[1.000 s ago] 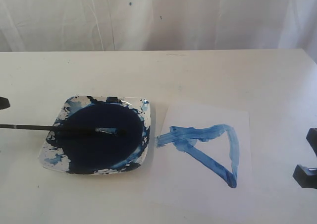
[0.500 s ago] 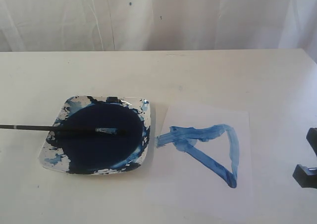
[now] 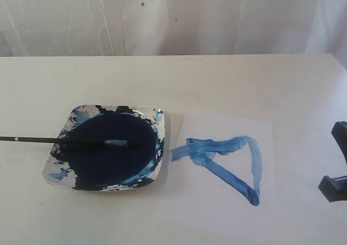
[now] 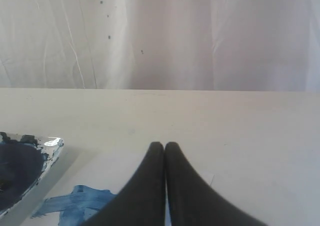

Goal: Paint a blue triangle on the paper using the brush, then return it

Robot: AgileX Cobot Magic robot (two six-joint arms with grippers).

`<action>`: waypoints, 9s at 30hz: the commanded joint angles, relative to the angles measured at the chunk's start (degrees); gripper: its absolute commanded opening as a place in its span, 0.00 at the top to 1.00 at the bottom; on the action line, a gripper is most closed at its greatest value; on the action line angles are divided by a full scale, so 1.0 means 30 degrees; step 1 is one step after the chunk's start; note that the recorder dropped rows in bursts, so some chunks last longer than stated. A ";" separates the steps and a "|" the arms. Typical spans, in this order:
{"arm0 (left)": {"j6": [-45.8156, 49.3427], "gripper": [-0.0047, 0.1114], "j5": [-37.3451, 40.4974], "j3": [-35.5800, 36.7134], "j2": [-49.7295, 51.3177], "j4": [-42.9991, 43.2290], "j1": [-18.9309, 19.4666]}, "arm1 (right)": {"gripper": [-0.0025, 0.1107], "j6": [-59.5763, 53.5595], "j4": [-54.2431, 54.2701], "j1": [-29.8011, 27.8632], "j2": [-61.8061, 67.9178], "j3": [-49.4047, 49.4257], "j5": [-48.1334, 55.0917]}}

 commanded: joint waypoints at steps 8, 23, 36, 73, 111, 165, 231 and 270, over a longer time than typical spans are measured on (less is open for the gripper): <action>-0.2577 0.96 0.3700 0.1792 -0.7352 -0.0078 0.0002 | 0.98 -0.0179 0.0082 -0.0026 -0.0110 0.0138 -0.0231; -0.3006 0.96 0.4283 0.1792 -0.8604 0.0202 0.0002 | 0.98 -0.0013 0.0082 -0.0026 -0.0110 0.0138 -0.0233; -0.9106 0.96 -0.2424 0.2004 -0.9474 0.7919 0.0002 | 0.98 -0.0038 0.0082 -0.0026 -0.0110 0.0138 -0.0233; -3.5937 0.96 -0.8493 1.4256 -1.9497 3.6419 -0.6408 | 0.98 -0.0038 0.0082 -0.0026 -0.0110 0.0138 -0.0233; -2.7709 0.96 -0.9372 1.4256 -1.9497 3.1940 -0.6438 | 0.98 0.0070 0.0667 0.1394 -0.0597 0.0138 0.0488; -2.7709 0.96 -0.9372 1.4256 -1.9497 3.1941 -0.6438 | 0.98 -0.4893 0.7672 -0.1369 -1.4494 0.0138 1.9932; -3.0383 0.96 -0.9409 1.4256 -1.9497 3.1580 -0.7332 | 0.98 -0.4893 0.7672 -0.1369 -1.4494 0.0138 1.9932; -3.0311 0.96 -0.9409 1.4256 -1.9497 3.1580 -0.7332 | 0.98 -0.4893 1.1047 0.2633 -1.4494 0.0138 1.9786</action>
